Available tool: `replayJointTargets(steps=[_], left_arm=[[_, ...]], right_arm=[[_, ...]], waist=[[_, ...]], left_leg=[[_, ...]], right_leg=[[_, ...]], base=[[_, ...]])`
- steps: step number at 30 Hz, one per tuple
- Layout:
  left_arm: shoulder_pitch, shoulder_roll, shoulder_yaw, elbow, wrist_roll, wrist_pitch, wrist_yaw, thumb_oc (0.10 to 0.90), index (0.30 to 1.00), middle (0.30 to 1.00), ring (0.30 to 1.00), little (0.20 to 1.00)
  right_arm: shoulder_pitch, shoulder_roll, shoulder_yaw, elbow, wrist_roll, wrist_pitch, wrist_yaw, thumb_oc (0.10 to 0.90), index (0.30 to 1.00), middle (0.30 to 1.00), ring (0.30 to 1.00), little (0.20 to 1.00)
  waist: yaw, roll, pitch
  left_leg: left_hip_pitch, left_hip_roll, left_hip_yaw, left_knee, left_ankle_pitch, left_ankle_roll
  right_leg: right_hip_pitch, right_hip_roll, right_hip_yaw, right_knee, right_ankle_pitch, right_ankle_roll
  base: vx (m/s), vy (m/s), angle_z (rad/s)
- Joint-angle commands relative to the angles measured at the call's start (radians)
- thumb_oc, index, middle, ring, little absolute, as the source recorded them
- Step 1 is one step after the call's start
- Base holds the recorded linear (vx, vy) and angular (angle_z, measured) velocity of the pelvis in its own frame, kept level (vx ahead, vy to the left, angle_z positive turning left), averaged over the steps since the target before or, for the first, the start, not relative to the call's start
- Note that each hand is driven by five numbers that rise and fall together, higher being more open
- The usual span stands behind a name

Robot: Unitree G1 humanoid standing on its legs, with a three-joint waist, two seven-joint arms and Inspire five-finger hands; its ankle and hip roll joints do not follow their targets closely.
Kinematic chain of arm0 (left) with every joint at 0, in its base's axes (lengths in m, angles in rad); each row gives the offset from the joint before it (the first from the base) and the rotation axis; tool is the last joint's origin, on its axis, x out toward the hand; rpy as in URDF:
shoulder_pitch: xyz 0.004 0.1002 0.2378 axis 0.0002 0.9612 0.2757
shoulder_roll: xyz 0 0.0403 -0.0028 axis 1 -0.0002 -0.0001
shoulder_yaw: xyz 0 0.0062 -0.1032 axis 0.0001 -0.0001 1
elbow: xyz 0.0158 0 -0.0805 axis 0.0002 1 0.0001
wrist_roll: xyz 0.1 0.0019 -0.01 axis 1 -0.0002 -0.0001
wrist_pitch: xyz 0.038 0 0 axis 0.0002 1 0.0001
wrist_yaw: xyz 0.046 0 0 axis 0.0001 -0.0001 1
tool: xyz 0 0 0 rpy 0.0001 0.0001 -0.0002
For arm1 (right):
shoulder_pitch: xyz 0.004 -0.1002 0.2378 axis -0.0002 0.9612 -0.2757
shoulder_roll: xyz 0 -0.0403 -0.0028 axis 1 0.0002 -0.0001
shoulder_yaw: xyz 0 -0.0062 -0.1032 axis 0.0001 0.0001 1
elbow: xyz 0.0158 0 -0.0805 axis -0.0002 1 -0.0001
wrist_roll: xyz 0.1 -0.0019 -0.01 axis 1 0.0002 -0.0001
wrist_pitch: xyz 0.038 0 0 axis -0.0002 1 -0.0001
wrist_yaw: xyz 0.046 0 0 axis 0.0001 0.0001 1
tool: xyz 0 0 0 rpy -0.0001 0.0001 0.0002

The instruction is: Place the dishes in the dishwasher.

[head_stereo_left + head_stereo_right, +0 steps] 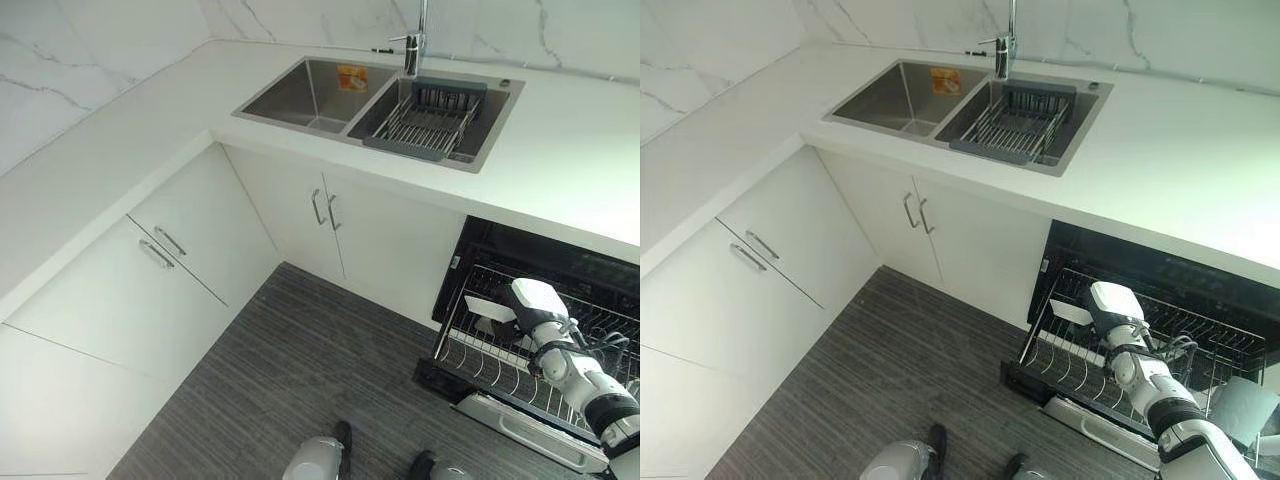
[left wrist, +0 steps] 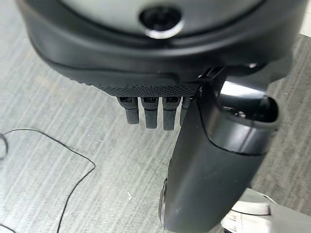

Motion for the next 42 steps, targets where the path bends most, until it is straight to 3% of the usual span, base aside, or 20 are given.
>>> replayJointTargets(steps=[1, 18, 19, 20, 22, 23, 26, 32, 35, 38, 42], left_arm=[[0.049, 0.052, -0.053, -0.016, 0.014, 0.009, 0.032, 0.8, 0.9, 0.9, 0.9, 0.9], [-0.027, 0.059, -0.085, -0.051, -0.061, 0.025, 0.042, 0.8, 0.9, 0.9, 0.9, 0.9], [-0.034, 0.062, -0.086, -0.061, -0.065, 0.032, 0.041, 0.8, 0.9, 0.9, 0.9, 0.9], [-0.038, 0.063, -0.086, -0.062, -0.066, 0.033, 0.04, 0.8, 0.9, 0.9, 0.9, 0.9], [-0.05, 0.067, -0.088, -0.068, -0.06, 0.034, 0.031, 0.8, 0.9, 0.9, 0.9, 0.9], [-0.052, 0.067, -0.087, -0.076, -0.06, 0.039, 0.031, 0.8, 0.9, 0.9, 0.9, 0.9], [-0.054, 0.069, -0.089, -0.079, -0.055, 0.044, 0.03, 0.8, 0.9, 0.9, 0.9, 0.9], [-0.064, 0.08, -0.076, -0.067, -0.022, 0.054, 0.019, 0.8, 0.9, 0.9, 0.9, 0.9], [-0.074, 0.083, -0.068, -0.058, -0.004, 0.065, 0.014, 0.8, 0.9, 0.9, 0.9, 0.9], [-0.089, 0.089, -0.061, -0.055, 0.009, 0.087, 0.006, 0.8, 0.9, 0.9, 0.9, 0.9], [-0.111, 0.096, -0.048, -0.045, 0.026, 0.115, -0.008, 0.8, 0.9, 0.9, 0.9, 0.9]], right_arm=[[-0.115, -0.03, -0.057, -0.017, 0.007, -0.013, -0.1, 0.4, 0.3, 0.3, 0.3, 0.3], [-0.17, -0.064, -0.064, 0.116, 0.004, 0.048, -0.129, 0.4, 0.3, 0.3, 0.3, 0.3], [-0.171, -0.067, -0.066, 0.122, 0.014, 0.053, -0.114, 0.533, 0.5, 0.5, 0.5, 0.5], [-0.174, -0.068, -0.065, 0.126, 0.017, 0.044, -0.107, 0.8, 0.9, 0.9, 0.9, 0.9], [-0.178, -0.066, -0.05, 0.112, 0.048, 0.048, -0.062, 0.8, 0.9, 0.9, 0.9, 0.9], [-0.176, -0.062, -0.049, 0.099, 0.067, 0.053, -0.05, 0.8, 0.9, 0.9, 0.9, 0.9], [-0.164, -0.048, -0.055, 0.09, 0.084, 0.041, -0.031, 0.8, 0.9, 0.9, 0.9, 0.9], [-0.112, -0.036, -0.094, 0.046, 0.192, 0.036, 0.091, 0.8, 0.9, 0.9, 0.9, 0.9], [-0.096, -0.031, -0.105, 0.016, 0.218, 0.045, 0.126, 0.8, 0.9, 0.9, 0.9, 0.9], [-0.082, -0.035, -0.119, -0.032, 0.275, 0.073, 0.172, 0.8, 0.9, 0.9, 0.9, 0.9], [-0.069, -0.037, -0.157, -0.121, 0.402, 0.161, 0.245, 0.8, 0.9, 0.9, 0.9, 0.9]], waist=[[0.001, -0.029, -0.024], [-0.022, 0.025, 0.043], [-0.024, 0.029, 0.046], [-0.026, 0.031, 0.047], [-0.033, 0.029, 0.048], [-0.038, 0.026, 0.048], [-0.043, 0.01, 0.042], [-0.062, -0.054, 0.023], [-0.069, -0.071, 0.015], [-0.078, -0.088, 0.009], [-0.094, -0.106, 0.005]], left_leg=[[-0.041, 0.062, -0.009, 0.089, -0.129, -0.074], [-0.101, 0.054, 0.008, 0.089, -0.111, -0.069], [-0.105, 0.054, 0.011, 0.089, -0.111, -0.07], [-0.108, 0.054, 0.012, 0.089, -0.111, -0.07], [-0.094, 0.055, 0.014, 0.089, -0.134, -0.079], [-0.104, 0.057, 0.026, 0.089, -0.114, -0.069], [-0.093, 0.061, 0.033, 0.089, -0.121, -0.067], [-0.051, 0.078, 0.049, 0.089, -0.142, -0.061], [-0.038, 0.081, 0.053, 0.089, -0.148, -0.057], [-0.025, 0.083, 0.058, 0.089, -0.154, -0.054], [-0.004, 0.086, 0.067, 0.089, -0.162, -0.051]], right_leg=[[0.096, -0.032, 0.037, -0.138, -0.007, 0.158], [0.022, -0.053, 0.057, -0.138, 0.021, 0.161], [0.015, -0.056, 0.058, -0.138, 0.022, 0.162], [0.012, -0.057, 0.06, -0.138, 0.023, 0.162], [0.016, -0.054, 0.081, -0.138, 0.004, 0.172], [0.004, -0.056, 0.071, -0.138, 0.027, 0.163], [0.008, -0.054, 0.077, -0.138, 0.026, 0.166], [0.025, -0.033, 0.099, -0.138, 0.03, 0.169], [0.028, -0.023, 0.111, -0.138, 0.032, 0.17], [0.032, -0.017, 0.121, -0.138, 0.035, 0.171], [0.037, -0.012, 0.135, -0.138, 0.038, 0.173]], base=[[0.0, 0.0, 0.0], [-0.05, -0.002, 0.0], [-0.07, -0.008, -0.02], [-0.1, 0.024, -0.04], [-0.02, 0.03, -0.06], [-0.01, 0.027, -0.05], [-0.01, 0.022, -0.04], [0.05, 0.01, -0.13], [0.04, 0.025, -0.12], [0.02, 0.026, -0.18], [0.01, 0.041, -0.1]])
